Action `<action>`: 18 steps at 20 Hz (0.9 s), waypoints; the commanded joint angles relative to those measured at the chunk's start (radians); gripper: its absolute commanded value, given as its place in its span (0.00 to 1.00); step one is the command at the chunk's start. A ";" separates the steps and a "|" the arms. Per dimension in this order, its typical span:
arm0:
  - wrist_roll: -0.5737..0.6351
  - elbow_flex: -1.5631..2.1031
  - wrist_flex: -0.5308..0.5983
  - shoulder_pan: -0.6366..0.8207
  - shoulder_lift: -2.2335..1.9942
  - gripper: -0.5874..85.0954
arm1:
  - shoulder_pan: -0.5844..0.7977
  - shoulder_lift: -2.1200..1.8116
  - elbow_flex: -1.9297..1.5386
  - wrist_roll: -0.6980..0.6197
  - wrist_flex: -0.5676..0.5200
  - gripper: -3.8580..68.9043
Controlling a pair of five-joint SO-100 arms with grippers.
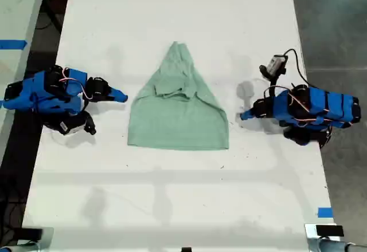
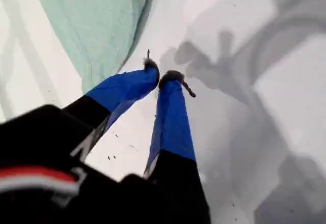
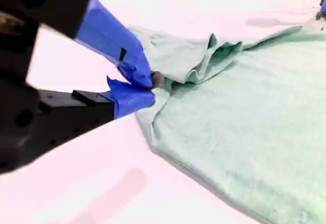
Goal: Fold t shirt
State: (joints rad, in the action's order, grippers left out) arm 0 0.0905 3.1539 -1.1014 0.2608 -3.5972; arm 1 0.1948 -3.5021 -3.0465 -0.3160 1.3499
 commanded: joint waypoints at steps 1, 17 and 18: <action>0.009 -0.008 0.011 0.002 -0.005 0.01 | -0.034 -0.008 -0.046 0.008 -0.015 0.05; 0.011 -0.006 0.012 0.005 -0.005 0.01 | -0.054 0.923 0.838 0.166 0.049 0.19; 0.011 -0.006 0.012 0.005 -0.005 0.01 | -0.058 1.006 0.888 0.160 0.034 0.38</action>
State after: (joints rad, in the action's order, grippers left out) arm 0 0.0905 3.1539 -1.1014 0.2608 -3.5972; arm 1 0.1534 -2.6661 -2.3102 -0.1641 1.4189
